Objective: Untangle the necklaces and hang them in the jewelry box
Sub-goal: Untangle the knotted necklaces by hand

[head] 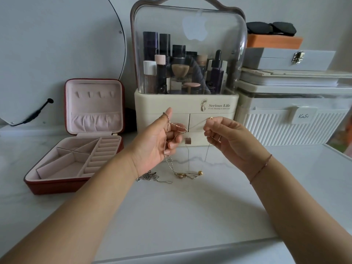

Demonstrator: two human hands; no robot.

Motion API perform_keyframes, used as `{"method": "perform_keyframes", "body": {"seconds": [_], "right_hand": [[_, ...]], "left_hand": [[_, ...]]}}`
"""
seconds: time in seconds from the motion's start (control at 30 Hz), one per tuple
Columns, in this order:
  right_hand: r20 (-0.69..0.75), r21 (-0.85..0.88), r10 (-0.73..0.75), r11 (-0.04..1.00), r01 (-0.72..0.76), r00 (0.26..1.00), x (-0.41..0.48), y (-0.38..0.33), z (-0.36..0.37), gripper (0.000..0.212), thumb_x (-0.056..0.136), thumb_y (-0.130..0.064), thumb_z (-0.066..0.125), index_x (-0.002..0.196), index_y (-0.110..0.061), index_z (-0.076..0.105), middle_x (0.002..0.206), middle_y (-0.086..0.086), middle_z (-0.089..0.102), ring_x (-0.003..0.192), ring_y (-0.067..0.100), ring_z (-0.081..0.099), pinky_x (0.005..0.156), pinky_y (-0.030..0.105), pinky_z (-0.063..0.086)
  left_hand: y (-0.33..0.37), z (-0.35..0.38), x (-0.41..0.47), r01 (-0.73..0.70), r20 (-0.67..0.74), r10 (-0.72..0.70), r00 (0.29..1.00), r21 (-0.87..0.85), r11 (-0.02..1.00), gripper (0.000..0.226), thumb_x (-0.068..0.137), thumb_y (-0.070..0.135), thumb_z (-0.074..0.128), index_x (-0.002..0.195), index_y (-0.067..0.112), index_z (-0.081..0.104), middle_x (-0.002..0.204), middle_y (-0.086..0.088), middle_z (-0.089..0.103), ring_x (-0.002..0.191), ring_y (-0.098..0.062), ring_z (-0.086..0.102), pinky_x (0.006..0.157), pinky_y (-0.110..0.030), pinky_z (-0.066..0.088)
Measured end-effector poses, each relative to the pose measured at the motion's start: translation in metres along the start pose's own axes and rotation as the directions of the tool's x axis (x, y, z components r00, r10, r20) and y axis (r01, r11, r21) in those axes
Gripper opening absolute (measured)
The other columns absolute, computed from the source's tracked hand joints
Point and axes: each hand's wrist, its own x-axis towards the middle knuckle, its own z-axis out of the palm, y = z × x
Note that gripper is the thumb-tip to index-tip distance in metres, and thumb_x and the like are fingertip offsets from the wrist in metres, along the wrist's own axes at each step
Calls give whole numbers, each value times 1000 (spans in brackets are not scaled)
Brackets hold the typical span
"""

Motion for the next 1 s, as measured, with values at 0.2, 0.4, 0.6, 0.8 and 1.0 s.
{"method": "perform_keyframes", "body": {"seconds": [0.2, 0.4, 0.6, 0.8, 1.0], "right_hand": [[25, 396, -31, 918, 19, 999, 0, -11, -8, 26, 89, -26, 54, 67, -16, 61, 75, -1, 56, 61, 8, 52, 62, 20, 49], [4, 494, -57, 868, 47, 998, -2, -16, -10, 27, 93, -24, 46, 70, -16, 59, 86, 1, 66, 47, 4, 43, 51, 16, 43], [124, 627, -92, 779, -6, 988, 0, -18, -28, 15, 91, -20, 46, 89, -15, 60, 118, 5, 63, 37, 3, 40, 41, 10, 36], [446, 728, -90, 615, -303, 890, 3, -19, -48, 36, 97, -6, 43, 133, -4, 45, 146, 24, 37, 60, 19, 60, 52, 24, 55], [565, 645, -78, 663, -381, 821, 4, -18, -53, 48, 99, -13, 43, 144, -20, 26, 154, 18, 22, 64, 17, 60, 55, 23, 55]], "left_hand": [[2, 0, -1, 1, -17, -2, 1000, -23, 1000, 51, 75, 60, 46, 88, 12, 59, 62, 1, 45, 51, -8, 32, 47, -21, 21], [2, 0, 0, -9, 0, 9, 1000, -46, 999, 52, 77, 60, 46, 90, 11, 59, 63, 0, 46, 52, -9, 35, 48, -21, 23], [3, 0, 0, -67, -19, 67, 998, -24, 997, 49, 78, 59, 45, 87, 14, 60, 69, 0, 53, 57, -10, 43, 54, -24, 29], [4, -4, 1, -124, -82, 122, 989, -22, 992, 49, 66, 63, 69, 85, 20, 59, 64, 7, 44, 54, -7, 34, 52, -21, 26], [8, -8, 0, -237, -231, 283, 931, 208, 949, 42, 62, 54, 75, 84, 22, 59, 57, 17, 47, 53, -4, 32, 53, -22, 24]]}}
